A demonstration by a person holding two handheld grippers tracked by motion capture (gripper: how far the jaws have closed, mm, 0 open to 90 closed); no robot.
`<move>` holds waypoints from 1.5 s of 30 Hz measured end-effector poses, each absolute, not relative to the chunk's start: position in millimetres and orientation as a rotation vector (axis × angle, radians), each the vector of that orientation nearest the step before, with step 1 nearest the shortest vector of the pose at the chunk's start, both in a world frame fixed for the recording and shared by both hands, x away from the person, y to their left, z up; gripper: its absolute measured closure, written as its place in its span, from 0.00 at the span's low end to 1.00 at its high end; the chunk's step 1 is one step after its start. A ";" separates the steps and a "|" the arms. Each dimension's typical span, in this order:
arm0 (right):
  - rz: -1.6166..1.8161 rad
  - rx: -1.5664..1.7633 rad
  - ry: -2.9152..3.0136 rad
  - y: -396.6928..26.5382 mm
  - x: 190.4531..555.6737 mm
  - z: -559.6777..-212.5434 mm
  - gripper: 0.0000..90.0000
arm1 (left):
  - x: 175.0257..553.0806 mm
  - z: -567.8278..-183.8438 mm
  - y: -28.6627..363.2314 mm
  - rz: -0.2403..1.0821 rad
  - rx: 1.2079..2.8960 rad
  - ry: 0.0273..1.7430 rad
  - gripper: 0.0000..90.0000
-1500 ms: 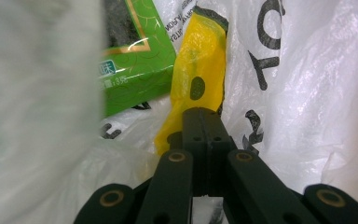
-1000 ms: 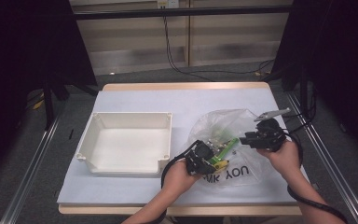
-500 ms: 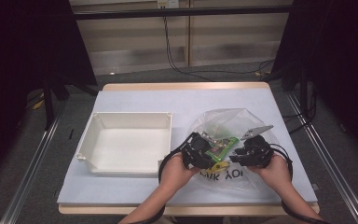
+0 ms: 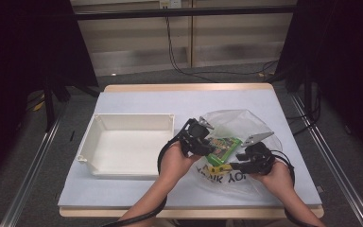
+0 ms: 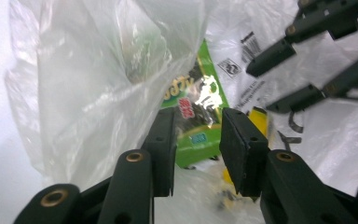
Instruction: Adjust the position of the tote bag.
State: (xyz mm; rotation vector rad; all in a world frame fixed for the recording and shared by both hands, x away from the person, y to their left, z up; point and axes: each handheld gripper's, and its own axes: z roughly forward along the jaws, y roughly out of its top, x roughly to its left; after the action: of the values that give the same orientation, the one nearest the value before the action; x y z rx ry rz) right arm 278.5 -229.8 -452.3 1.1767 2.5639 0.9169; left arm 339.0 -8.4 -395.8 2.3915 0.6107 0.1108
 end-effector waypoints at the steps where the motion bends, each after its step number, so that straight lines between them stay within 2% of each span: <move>1: 0.918 1.161 2.570 -228.6 278.5 -453.9 0.60 | 341.3 -395.7 -10.5 0.111 2.383 0.627 0.73; 5: 0.880 1.119 2.615 -220.9 275.9 -460.8 0.61 | 355.7 -398.8 -14.9 0.151 2.394 0.678 0.73; 13: 0.869 1.004 2.693 -222.4 270.0 -466.2 0.95 | 367.2 -409.3 -16.2 0.162 2.431 0.730 0.75; 16: 0.865 0.992 2.705 -227.4 267.9 -465.8 0.99 | 368.0 -410.0 -15.4 0.166 2.447 0.737 0.77; 23: 0.825 1.017 2.696 -245.5 263.9 -463.9 1.00 | 368.0 -410.5 -13.1 0.184 2.460 0.752 0.81; 25: 0.825 1.023 2.682 -254.6 262.3 -463.9 1.00 | 366.7 -411.4 -13.2 0.230 2.483 0.753 0.82; 27: 0.832 1.073 2.675 -264.3 258.6 -464.0 1.00 | 366.7 -414.7 -12.6 0.180 2.477 0.754 0.85; 29: 0.832 1.101 2.657 -273.1 256.9 -464.1 1.00 | 363.0 -418.3 -15.2 0.208 2.506 0.746 0.90; 30: 0.823 1.094 2.660 -277.2 256.7 -463.7 1.00 | 362.1 -420.7 -15.8 0.178 2.510 0.748 0.93; 38: 0.830 1.165 2.592 -295.8 256.1 -462.2 0.99 | 354.3 -429.3 -22.0 0.114 2.546 0.719 0.98; 40: 0.844 1.182 2.571 -294.9 256.8 -459.3 0.89 | 355.5 -431.8 -21.4 0.086 2.529 0.739 0.98; 42: 0.891 1.193 2.552 -292.6 257.6 -456.0 0.86 | 354.9 -433.5 -21.3 0.056 2.511 0.748 0.99; 43: 0.901 1.200 2.537 -290.4 257.6 -453.8 0.80 | 354.8 -433.4 -21.4 0.056 2.517 0.740 0.99; 45: 0.924 1.214 2.525 -286.4 258.9 -450.1 0.77 | 354.1 -433.8 -21.3 0.038 2.510 0.739 0.99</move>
State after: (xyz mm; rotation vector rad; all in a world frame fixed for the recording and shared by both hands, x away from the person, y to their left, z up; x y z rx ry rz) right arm 258.9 -286.4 -450.1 1.2140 2.5254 0.9239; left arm 354.1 -21.3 -433.8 2.5100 0.7395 0.0381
